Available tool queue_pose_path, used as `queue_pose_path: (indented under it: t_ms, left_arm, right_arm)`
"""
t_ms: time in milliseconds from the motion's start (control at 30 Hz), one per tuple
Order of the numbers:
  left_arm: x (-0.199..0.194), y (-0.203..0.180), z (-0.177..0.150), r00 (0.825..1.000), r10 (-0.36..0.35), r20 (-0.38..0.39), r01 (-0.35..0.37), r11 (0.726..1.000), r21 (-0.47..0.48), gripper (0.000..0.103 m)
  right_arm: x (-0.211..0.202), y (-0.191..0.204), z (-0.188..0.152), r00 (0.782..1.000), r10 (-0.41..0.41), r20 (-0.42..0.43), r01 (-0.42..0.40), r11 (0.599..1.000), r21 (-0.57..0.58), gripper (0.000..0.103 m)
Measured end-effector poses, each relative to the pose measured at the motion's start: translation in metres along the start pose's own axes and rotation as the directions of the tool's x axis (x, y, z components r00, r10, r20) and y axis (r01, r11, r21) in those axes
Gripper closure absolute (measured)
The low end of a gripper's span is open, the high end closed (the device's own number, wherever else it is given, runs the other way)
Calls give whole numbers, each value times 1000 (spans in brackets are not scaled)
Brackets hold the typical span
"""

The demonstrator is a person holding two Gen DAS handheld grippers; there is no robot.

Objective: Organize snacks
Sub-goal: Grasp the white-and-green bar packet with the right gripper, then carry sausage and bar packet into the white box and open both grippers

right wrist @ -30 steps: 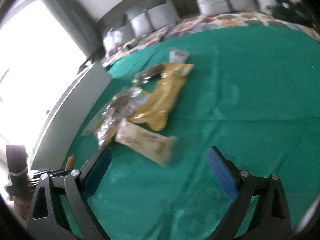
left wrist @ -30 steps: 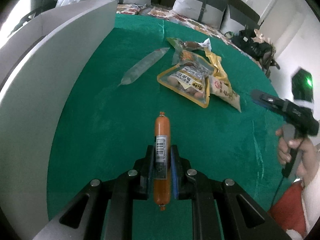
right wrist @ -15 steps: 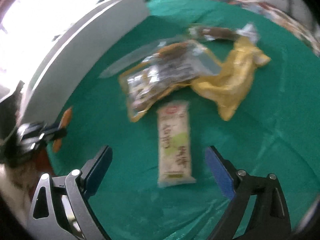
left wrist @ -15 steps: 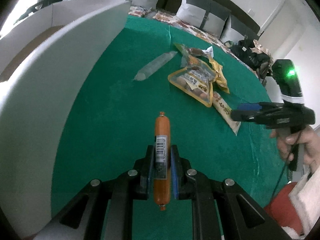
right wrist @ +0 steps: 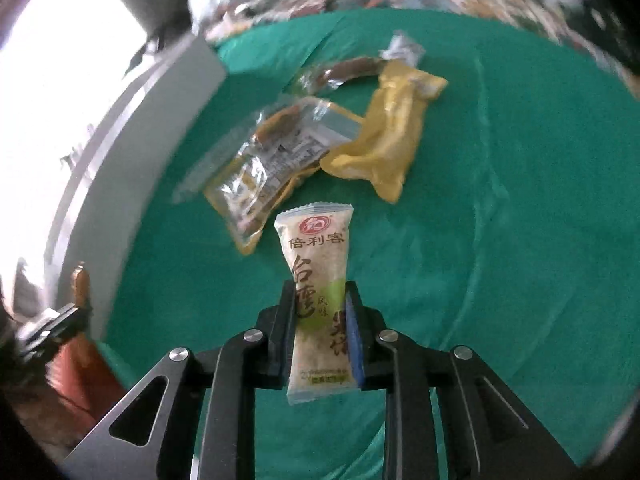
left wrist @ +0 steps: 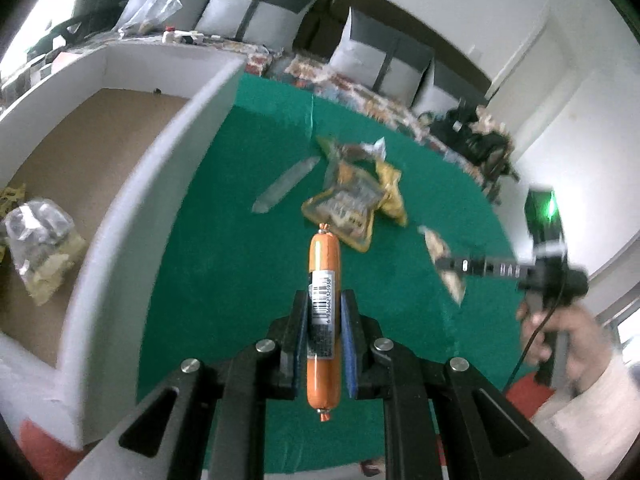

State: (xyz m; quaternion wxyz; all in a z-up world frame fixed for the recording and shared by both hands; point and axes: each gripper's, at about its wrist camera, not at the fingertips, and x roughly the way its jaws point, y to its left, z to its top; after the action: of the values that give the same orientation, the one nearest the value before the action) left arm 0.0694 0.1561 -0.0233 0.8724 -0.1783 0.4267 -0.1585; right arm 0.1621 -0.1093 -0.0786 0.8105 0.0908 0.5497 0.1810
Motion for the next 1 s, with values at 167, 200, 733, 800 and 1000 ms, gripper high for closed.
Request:
queue_pose_path:
  t_ms: [167, 200, 733, 800, 1000]
  left_arm:
    - [-64, 39, 32, 993, 36, 114, -30, 998, -60, 88]
    - [-75, 50, 38, 989, 64, 133, -55, 996, -71, 88]
    - [-87, 186, 45, 903, 430, 4, -422, 887, -189, 57]
    - [-89, 187, 35, 891, 453, 19, -441, 877, -193, 24]
    - [-87, 141, 27, 921, 379, 93, -366, 921, -137, 21]
  right_arm:
    - [-28, 49, 13, 993, 113, 32, -112, 993, -46, 80]
    - [-32, 74, 22, 986, 159, 41, -156, 985, -77, 80]
    - [57, 333, 55, 946, 324, -13, -313, 904, -291, 44]
    - [58, 328, 47, 950, 313, 7, -299, 913, -278, 43]
    - [37, 249, 15, 978, 174, 115, -120, 921, -371, 30]
